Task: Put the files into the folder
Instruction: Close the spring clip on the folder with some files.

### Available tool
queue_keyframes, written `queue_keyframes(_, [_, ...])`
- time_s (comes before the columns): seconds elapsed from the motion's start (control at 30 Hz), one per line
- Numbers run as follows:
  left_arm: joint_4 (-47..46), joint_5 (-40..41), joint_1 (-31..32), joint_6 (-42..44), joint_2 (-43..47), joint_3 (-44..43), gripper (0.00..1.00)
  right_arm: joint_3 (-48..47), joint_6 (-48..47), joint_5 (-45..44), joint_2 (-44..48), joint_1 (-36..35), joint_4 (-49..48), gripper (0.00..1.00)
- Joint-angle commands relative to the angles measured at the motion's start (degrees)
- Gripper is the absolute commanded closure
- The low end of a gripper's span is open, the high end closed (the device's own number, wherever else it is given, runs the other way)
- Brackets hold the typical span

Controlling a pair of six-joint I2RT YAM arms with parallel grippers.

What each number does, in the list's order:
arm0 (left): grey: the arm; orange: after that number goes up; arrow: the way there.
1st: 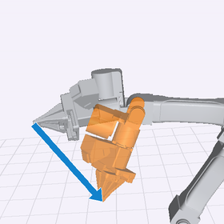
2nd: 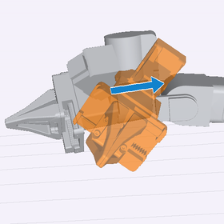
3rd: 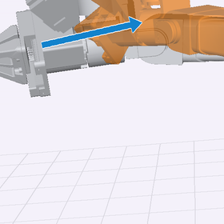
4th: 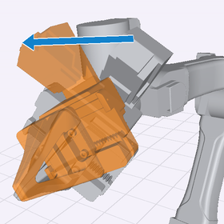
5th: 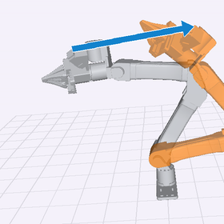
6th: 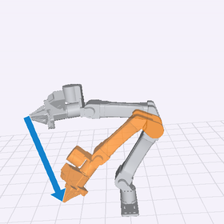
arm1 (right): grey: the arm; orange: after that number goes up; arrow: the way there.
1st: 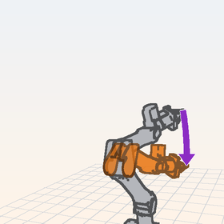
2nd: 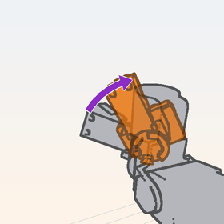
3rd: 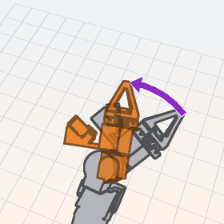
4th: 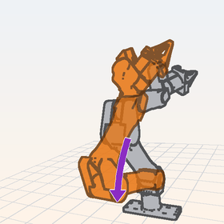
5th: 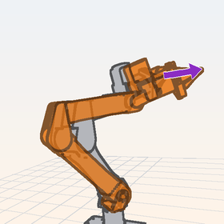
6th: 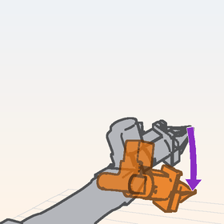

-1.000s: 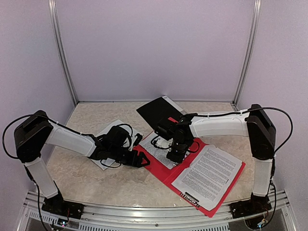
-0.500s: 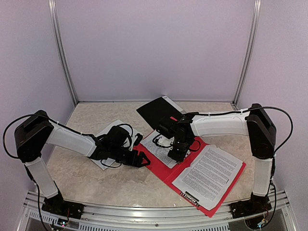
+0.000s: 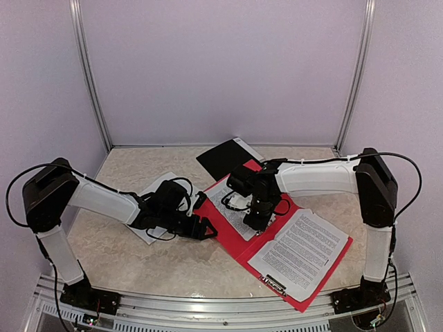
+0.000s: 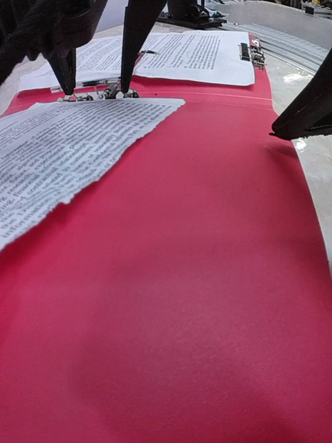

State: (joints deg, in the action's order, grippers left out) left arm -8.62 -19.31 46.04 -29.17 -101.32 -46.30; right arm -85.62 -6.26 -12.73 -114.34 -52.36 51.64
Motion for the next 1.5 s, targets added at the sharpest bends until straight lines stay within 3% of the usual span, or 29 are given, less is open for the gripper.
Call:
queue_keyframes(0.0, [5.5,-0.3,-0.2,0.2,-3.1,0.5,0.26,-1.3,-0.5,0.1,0.1,0.5,1.5,0.58])
queue_keyframes(0.37, [5.2,-1.0,-0.5,0.1,-3.6,-0.2,0.25,-1.5,-0.5,-0.5,0.6,1.1,1.5,0.55])
queue_keyframes(0.8, [-7.9,-14.3,-4.8,-6.5,-4.9,2.7,0.23,-0.2,-0.3,-0.6,1.4,1.3,0.7,0.56])
queue_keyframes(0.97, [-15.5,-18.8,-5.8,-10.6,-7.6,2.5,0.30,0.2,-0.2,-0.7,1.8,1.3,0.6,0.56])
queue_keyframes(1.27, [-23.4,-21.9,-8.2,-14.8,-8.2,2.9,0.57,0.3,-0.3,-1.0,1.8,1.3,0.6,0.56])
queue_keyframes(1.47, [-26.8,-22.8,-8.4,-16.8,-9.2,2.2,0.67,0.6,-0.2,-1.1,2.0,1.4,0.6,0.56])
